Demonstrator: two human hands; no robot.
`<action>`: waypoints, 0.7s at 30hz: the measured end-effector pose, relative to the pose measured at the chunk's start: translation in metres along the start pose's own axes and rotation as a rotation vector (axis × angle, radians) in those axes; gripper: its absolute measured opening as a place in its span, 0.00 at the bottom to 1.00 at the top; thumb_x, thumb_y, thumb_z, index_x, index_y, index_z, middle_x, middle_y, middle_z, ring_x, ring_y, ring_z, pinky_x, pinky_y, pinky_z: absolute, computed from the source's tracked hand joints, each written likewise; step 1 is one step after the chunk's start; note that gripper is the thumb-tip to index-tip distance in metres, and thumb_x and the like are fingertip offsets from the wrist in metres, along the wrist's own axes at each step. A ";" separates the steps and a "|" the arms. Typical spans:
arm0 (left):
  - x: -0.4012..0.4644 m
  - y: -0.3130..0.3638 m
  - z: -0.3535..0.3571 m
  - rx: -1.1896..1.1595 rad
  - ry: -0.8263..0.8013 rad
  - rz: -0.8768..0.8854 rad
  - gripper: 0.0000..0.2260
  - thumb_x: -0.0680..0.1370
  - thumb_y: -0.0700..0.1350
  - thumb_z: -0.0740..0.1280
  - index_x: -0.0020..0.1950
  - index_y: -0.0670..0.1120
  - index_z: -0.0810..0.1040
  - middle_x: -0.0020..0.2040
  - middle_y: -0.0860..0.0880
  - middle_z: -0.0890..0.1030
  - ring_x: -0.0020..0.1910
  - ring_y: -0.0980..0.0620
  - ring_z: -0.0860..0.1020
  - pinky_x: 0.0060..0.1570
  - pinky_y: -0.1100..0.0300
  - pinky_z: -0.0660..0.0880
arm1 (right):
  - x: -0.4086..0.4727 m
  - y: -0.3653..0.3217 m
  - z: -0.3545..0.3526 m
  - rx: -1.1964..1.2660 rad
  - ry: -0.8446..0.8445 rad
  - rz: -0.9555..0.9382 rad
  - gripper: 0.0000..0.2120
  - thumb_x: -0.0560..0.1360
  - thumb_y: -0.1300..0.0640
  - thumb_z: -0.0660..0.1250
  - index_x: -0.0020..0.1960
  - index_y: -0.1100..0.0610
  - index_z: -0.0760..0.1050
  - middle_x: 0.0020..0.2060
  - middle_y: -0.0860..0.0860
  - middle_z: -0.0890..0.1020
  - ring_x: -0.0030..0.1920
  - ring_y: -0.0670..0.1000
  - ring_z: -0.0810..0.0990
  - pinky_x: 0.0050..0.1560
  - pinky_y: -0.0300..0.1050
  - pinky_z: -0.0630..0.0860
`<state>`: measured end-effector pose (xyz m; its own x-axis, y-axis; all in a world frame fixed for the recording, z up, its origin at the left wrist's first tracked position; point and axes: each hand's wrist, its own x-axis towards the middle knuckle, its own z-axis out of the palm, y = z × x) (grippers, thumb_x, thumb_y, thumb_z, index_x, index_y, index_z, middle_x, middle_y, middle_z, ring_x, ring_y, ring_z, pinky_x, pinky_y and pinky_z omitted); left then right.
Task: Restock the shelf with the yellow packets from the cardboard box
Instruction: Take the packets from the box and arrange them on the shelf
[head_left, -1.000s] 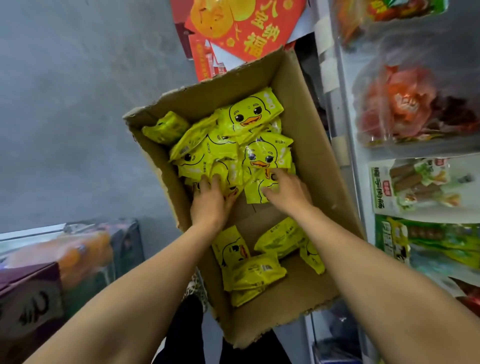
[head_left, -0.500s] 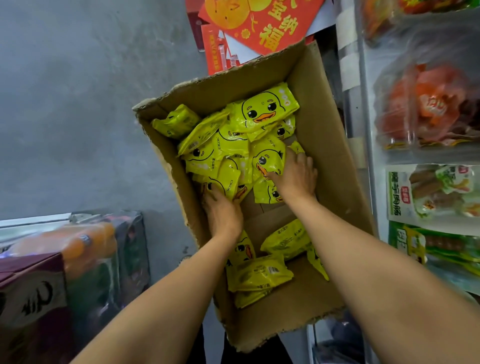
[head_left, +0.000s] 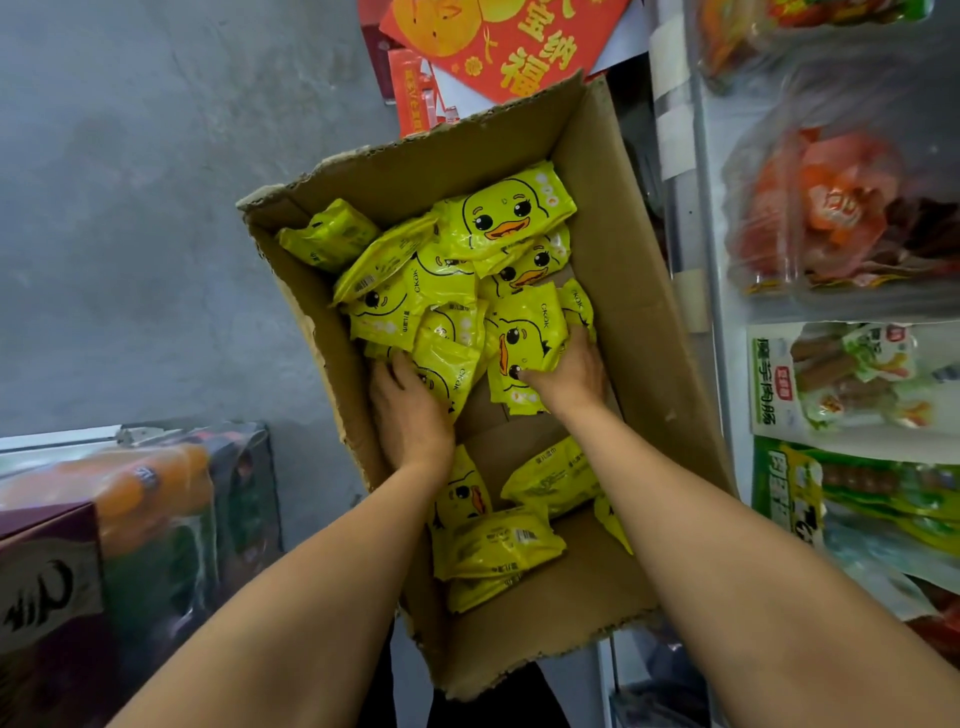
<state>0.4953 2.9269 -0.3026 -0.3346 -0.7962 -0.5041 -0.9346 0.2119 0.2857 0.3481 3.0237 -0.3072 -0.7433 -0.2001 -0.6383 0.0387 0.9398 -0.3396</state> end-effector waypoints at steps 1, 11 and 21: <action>-0.002 0.001 0.002 0.104 0.060 0.103 0.35 0.72 0.36 0.73 0.75 0.40 0.61 0.72 0.37 0.65 0.69 0.37 0.67 0.65 0.47 0.68 | -0.001 0.004 0.001 0.019 -0.027 0.015 0.40 0.66 0.49 0.80 0.71 0.58 0.65 0.65 0.57 0.74 0.66 0.59 0.73 0.60 0.49 0.71; 0.014 0.018 -0.008 0.949 -0.217 0.945 0.21 0.81 0.47 0.59 0.75 0.52 0.66 0.80 0.45 0.44 0.77 0.39 0.37 0.73 0.39 0.35 | 0.007 0.030 -0.004 0.294 -0.084 0.115 0.39 0.65 0.47 0.80 0.71 0.56 0.70 0.65 0.54 0.78 0.65 0.56 0.77 0.66 0.55 0.74; 0.032 0.015 -0.021 1.426 -0.217 1.209 0.18 0.79 0.49 0.63 0.69 0.49 0.75 0.75 0.45 0.67 0.78 0.38 0.45 0.70 0.34 0.31 | -0.017 0.054 -0.003 0.475 -0.121 0.113 0.26 0.65 0.52 0.80 0.61 0.55 0.78 0.54 0.52 0.84 0.54 0.54 0.83 0.59 0.57 0.79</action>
<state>0.4734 2.8927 -0.2972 -0.7035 0.1743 -0.6890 0.4370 0.8707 -0.2259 0.3611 3.0791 -0.3128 -0.6350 -0.1617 -0.7554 0.4349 0.7334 -0.5226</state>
